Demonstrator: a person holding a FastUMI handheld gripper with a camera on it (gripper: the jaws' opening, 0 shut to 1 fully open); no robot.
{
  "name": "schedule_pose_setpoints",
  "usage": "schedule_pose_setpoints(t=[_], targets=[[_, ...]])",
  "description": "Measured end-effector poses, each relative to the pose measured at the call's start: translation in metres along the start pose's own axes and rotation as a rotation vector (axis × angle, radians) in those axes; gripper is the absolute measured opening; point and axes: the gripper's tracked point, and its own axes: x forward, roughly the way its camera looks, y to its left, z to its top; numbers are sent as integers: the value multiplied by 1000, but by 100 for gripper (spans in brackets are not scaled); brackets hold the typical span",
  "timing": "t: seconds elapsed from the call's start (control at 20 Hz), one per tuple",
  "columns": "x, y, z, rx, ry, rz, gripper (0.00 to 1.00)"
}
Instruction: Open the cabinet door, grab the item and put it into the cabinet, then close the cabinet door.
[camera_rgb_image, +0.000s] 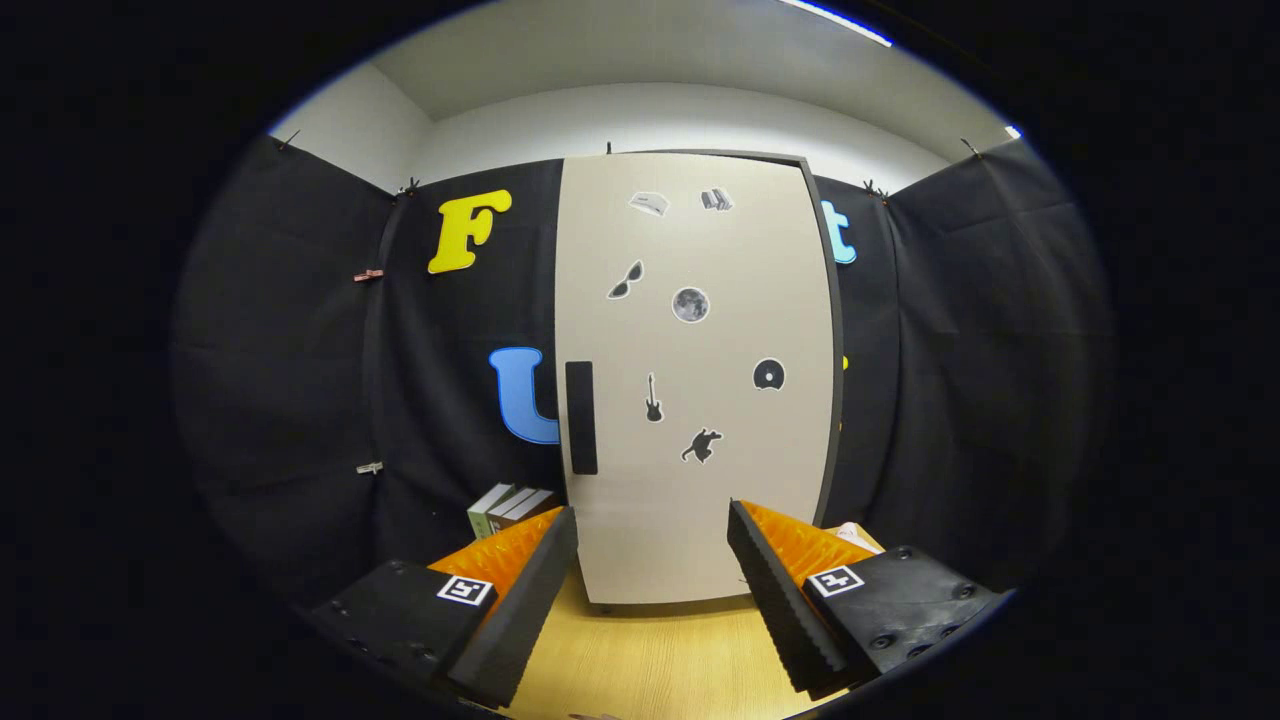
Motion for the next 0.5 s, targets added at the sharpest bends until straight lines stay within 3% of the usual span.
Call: schedule_pose_setpoints(t=[0.5], targets=[[-7,-5,3,-1,-2,10,98]])
